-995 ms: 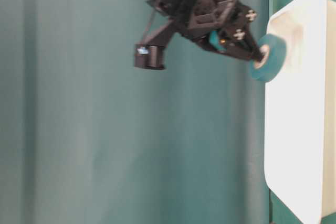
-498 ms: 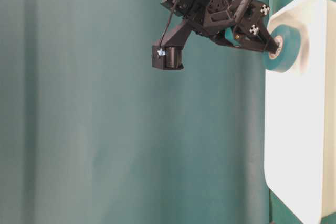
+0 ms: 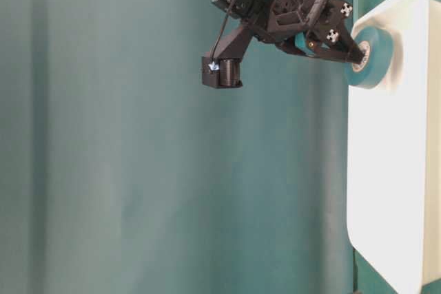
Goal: Put the tape alternately from left to right into the white case.
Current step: 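Lower the teal roll into the tray and open the right gripper, then withdraw the right gripper to the right, above the red roll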
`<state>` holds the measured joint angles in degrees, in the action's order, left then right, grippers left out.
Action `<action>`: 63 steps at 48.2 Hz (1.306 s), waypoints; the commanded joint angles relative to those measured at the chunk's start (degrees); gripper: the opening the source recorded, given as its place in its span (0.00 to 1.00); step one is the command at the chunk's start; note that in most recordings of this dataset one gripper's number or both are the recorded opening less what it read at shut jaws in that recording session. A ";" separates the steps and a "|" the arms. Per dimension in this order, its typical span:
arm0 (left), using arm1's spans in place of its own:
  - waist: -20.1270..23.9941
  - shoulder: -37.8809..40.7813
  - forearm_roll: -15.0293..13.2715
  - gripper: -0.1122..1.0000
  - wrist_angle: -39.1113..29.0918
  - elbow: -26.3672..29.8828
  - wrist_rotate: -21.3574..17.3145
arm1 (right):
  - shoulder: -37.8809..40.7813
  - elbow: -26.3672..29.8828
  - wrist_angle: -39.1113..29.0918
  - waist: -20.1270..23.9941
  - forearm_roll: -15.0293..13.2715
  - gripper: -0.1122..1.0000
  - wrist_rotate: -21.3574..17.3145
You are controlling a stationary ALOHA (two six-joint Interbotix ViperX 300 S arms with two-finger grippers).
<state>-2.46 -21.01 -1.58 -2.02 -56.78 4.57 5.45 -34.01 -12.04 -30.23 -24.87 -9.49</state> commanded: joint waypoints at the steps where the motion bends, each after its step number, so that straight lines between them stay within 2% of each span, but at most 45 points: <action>1: 0.18 -0.44 -0.09 0.90 0.26 0.26 -0.09 | -0.88 1.23 0.44 0.00 0.09 0.47 -0.09; 5: 0.18 -0.53 -0.09 0.90 0.35 0.26 -0.09 | -0.88 1.32 0.44 0.00 0.09 0.70 -0.09; 7: 0.18 -0.53 -0.09 0.89 0.35 0.26 -0.09 | -0.88 1.32 0.44 0.00 0.09 0.76 -0.09; 12: 0.18 -0.62 -0.09 0.89 0.35 0.26 -0.09 | -0.97 1.41 0.62 0.00 0.18 0.71 -0.09; 24: 0.18 -0.70 -0.09 0.89 0.35 0.26 -0.09 | -3.16 0.97 0.53 1.05 0.53 0.71 -0.09; 38: 0.18 -0.70 -0.09 0.89 0.35 0.09 -0.09 | -9.23 -1.05 0.97 7.65 0.88 0.71 -0.26; 50: 0.18 -0.70 -0.09 0.89 0.26 0.18 -0.09 | -14.06 -4.57 5.54 12.83 1.05 0.71 -4.66; 63: 0.18 -0.70 -0.09 0.90 0.26 0.26 -0.09 | -20.13 -10.99 14.59 16.35 1.05 0.71 -9.05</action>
<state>-2.46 -21.01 -1.49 -2.02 -56.78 4.48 -12.13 -44.30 0.00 -14.59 -23.99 -17.84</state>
